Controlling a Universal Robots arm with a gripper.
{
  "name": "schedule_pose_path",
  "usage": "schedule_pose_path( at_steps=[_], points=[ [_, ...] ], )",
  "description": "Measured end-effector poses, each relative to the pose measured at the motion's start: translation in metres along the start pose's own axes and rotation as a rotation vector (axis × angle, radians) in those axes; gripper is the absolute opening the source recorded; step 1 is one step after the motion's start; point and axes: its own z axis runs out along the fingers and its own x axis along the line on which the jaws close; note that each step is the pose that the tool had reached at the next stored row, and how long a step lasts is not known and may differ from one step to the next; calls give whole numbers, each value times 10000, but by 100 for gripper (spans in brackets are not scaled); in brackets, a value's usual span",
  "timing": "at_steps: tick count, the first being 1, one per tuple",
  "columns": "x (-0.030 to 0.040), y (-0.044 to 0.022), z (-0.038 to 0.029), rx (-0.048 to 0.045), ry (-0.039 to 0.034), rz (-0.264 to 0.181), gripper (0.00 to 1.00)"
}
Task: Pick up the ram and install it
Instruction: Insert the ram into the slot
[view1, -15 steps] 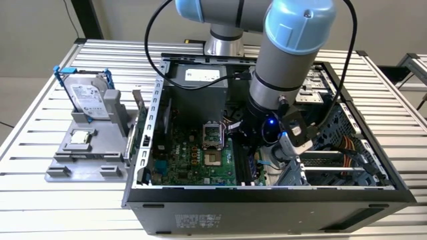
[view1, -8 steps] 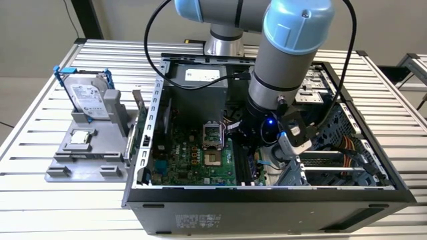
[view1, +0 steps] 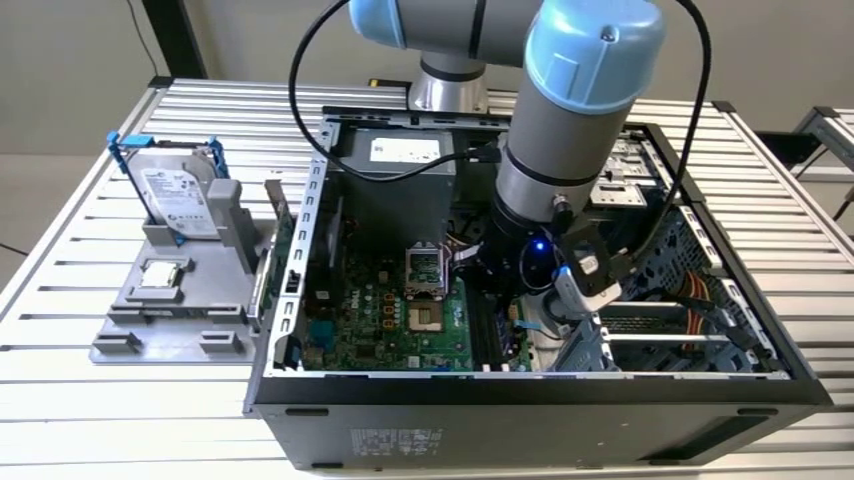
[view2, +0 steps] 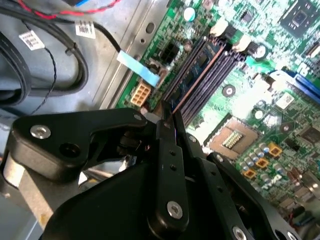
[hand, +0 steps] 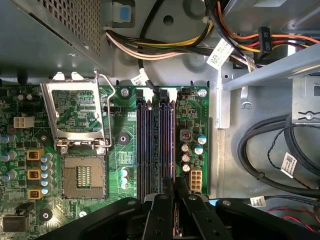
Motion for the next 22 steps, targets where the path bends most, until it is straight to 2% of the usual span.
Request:
schedule_pose_path(
  at_steps=[7,14,15,22],
  points=[
    [1,0,16,-40,-5,100,0],
    [0,0,16,-40,-5,99,0],
    [0,3,21,-63,-8,99,100],
    [0,-1,4,-37,-4,99,100]
  ],
)
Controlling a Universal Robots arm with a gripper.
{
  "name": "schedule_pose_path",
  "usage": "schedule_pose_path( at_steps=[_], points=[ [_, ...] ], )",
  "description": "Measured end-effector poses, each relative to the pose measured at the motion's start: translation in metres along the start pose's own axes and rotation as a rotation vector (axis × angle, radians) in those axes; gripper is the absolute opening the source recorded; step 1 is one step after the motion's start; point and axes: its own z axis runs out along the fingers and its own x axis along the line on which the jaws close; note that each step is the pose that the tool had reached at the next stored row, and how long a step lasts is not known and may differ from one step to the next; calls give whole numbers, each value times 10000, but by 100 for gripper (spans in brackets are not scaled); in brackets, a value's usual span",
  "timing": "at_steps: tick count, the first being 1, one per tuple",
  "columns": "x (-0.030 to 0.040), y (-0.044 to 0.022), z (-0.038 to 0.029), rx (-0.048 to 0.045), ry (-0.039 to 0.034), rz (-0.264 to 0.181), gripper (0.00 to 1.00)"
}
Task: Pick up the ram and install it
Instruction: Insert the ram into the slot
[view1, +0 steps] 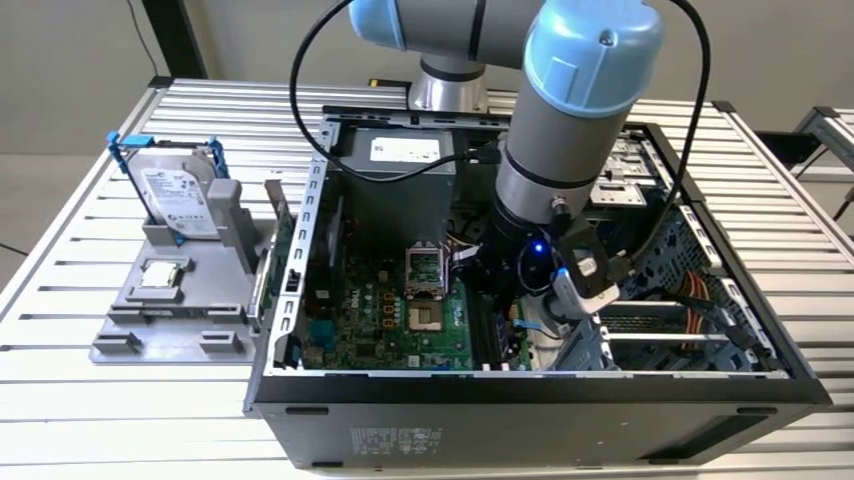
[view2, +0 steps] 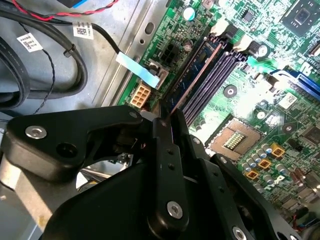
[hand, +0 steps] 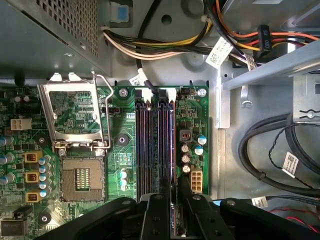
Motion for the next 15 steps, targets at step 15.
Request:
schedule_pose_path(
  at_steps=[15],
  points=[
    [-4,4,-247,-5,-1,0,100]
  ],
)
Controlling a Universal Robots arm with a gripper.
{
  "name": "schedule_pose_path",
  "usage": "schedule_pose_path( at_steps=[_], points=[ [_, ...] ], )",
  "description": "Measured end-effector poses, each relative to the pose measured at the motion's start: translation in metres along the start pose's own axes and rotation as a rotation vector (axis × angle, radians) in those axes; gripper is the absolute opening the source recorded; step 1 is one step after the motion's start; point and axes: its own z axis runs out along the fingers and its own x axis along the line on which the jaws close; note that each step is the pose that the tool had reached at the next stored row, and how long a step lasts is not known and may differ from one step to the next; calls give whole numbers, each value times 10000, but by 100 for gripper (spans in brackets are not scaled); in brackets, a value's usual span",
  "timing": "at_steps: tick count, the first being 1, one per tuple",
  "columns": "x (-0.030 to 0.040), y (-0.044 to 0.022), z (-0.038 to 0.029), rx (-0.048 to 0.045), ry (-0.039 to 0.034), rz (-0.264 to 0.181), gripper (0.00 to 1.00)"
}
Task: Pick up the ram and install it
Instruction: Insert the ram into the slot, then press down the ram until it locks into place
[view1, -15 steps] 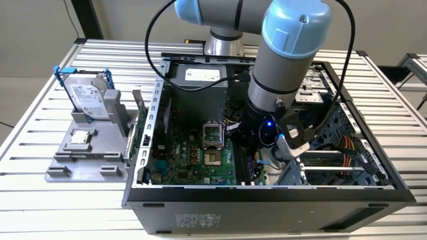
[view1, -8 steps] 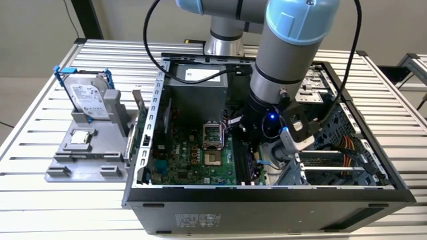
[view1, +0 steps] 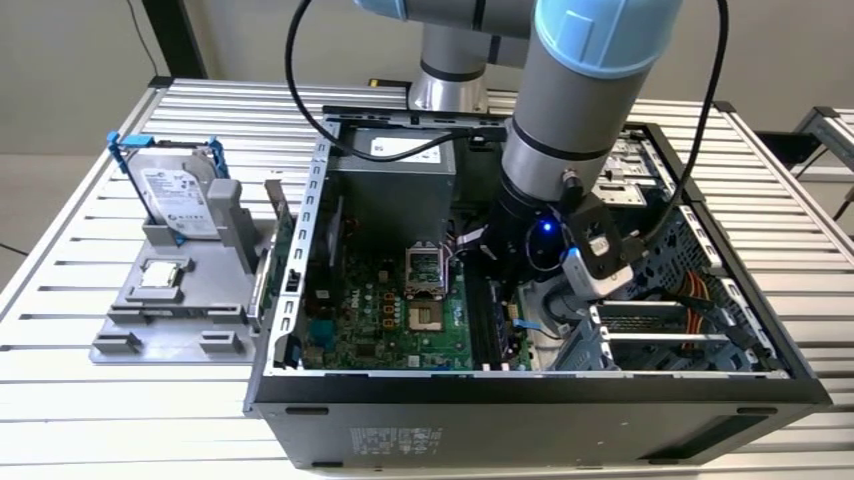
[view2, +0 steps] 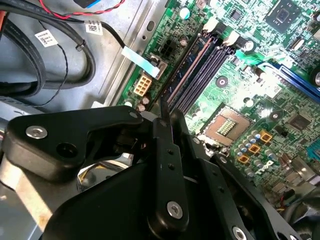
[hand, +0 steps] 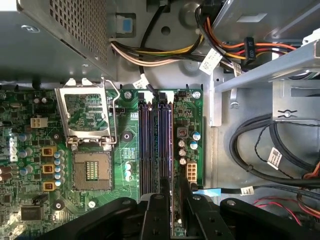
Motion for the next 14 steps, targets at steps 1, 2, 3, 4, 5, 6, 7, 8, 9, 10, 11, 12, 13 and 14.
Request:
schedule_pose_path(
  at_steps=[1,2,3,4,5,6,7,8,9,10,11,12,13,14],
  points=[
    [0,0,0,-2,0,0,0],
    [0,0,-1,-1,0,0,0],
    [0,0,-2,-1,0,0,0],
    [0,0,-3,0,0,0,0],
    [0,0,-3,0,1,0,0],
    [0,0,-4,0,0,0,0],
    [0,0,-10,0,0,0,0],
    [0,0,-15,0,0,0,0],
    [0,0,-16,0,0,0,0],
    [0,0,-16,-1,0,0,0],
    [0,0,-17,0,0,0,0],
    [0,0,-18,-1,0,0,0],
    [0,0,-18,0,0,0,0],
    [0,0,-19,-1,0,0,0]
  ],
)
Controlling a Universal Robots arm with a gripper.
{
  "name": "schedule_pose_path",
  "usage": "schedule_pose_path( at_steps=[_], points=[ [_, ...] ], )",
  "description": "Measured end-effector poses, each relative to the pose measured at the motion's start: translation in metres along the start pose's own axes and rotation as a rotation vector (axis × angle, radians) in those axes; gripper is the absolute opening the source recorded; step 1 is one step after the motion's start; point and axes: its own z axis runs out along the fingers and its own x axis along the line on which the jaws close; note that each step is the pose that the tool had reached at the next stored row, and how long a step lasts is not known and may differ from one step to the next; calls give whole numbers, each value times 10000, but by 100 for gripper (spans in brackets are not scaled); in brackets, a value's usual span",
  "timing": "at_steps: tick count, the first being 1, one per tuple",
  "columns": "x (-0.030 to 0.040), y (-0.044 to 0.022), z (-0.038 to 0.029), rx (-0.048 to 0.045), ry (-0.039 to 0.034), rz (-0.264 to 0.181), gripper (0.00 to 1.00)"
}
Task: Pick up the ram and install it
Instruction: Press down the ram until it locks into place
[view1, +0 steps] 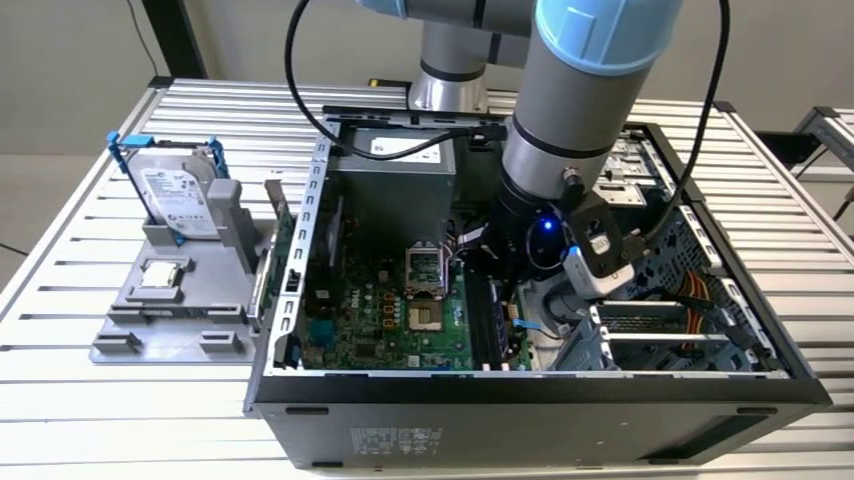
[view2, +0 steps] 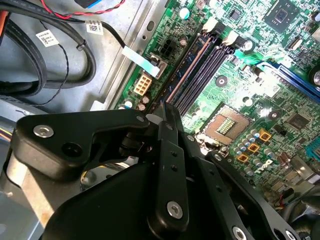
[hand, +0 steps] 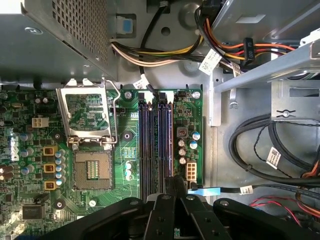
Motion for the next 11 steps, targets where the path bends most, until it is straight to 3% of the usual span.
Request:
schedule_pose_path(
  at_steps=[6,11],
  points=[
    [0,0,-2,0,0,-38,0],
    [0,0,-3,-5,6,-400,0]
  ],
)
